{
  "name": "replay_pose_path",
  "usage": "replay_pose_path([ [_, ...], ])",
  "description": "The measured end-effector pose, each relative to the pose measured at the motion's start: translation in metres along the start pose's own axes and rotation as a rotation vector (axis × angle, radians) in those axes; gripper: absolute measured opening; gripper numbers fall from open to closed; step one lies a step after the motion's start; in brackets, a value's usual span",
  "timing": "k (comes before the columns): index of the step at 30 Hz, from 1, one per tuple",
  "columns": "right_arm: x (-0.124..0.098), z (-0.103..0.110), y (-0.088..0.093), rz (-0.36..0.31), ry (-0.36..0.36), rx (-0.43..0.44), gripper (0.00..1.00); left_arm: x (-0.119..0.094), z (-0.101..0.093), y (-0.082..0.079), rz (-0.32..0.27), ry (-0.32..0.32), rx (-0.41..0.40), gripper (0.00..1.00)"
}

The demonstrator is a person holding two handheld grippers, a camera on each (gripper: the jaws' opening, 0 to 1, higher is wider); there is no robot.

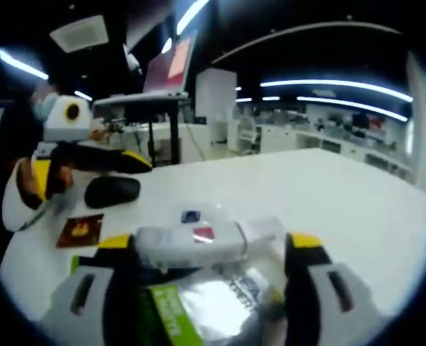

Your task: Arrange the skincare products in the storage area until every visible bottle or jar stands upright without overlapping.

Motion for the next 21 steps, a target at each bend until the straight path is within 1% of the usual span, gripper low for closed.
replay_pose_path([
  [1, -0.002, 0.003, -0.001, -0.011, -0.02, 0.003, 0.79, 0.0, 0.0, 0.0, 0.0, 0.0, 0.0, 0.83],
  [2, -0.007, 0.004, -0.001, -0.001, -0.029, 0.005, 0.68, 0.0, 0.0, 0.0, 0.002, 0.0, 0.002, 0.83],
  [3, -0.01, 0.007, -0.001, -0.006, -0.046, 0.009, 0.53, 0.0, 0.0, 0.0, 0.003, 0.0, 0.002, 0.83],
  [4, -0.013, 0.006, -0.001, -0.012, -0.035, 0.004, 0.47, 0.001, 0.0, 0.0, 0.005, 0.001, 0.002, 0.83],
  [5, -0.016, 0.009, 0.0, -0.014, -0.043, 0.01, 0.47, 0.001, 0.0, 0.0, 0.006, 0.003, 0.001, 0.83],
  [6, -0.018, 0.011, 0.0, -0.012, -0.046, 0.011, 0.51, 0.001, -0.001, 0.001, 0.008, 0.006, -0.001, 0.83],
  [7, -0.02, 0.013, 0.001, 0.0, -0.047, 0.006, 0.52, 0.002, -0.001, 0.001, 0.009, 0.007, -0.001, 0.83],
  [9, -0.024, 0.018, 0.004, 0.008, -0.042, -0.012, 0.48, 0.002, -0.002, 0.0, 0.01, 0.007, 0.003, 0.83],
  [10, -0.026, 0.02, 0.004, 0.009, -0.041, -0.013, 0.47, 0.003, -0.002, 0.0, 0.01, 0.009, 0.003, 0.83],
  [15, -0.027, 0.024, 0.002, -0.022, -0.012, 0.024, 0.49, 0.004, -0.002, 0.0, 0.016, 0.011, 0.003, 0.83],
  [16, -0.023, 0.02, 0.0, -0.038, 0.01, 0.032, 0.49, 0.004, -0.002, 0.0, 0.016, 0.01, 0.003, 0.83],
  [17, -0.023, 0.021, -0.002, -0.047, 0.02, 0.037, 0.49, 0.004, -0.002, 0.0, 0.014, 0.01, 0.005, 0.83],
  [21, -0.016, 0.019, -0.006, -0.06, 0.046, 0.049, 0.47, 0.004, -0.003, 0.0, 0.016, 0.012, 0.004, 0.83],
])
Point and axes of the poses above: the point that each gripper's makers call its tool centre point, and the gripper's own axes: x roughly forward along the fingers, z roughly to its left, y roughly out of its underside, the point moved 10 cm from there along -x, roughly backward along the fingers, and after that the axes turned 7 degrees about y, right-handed, at the moved point
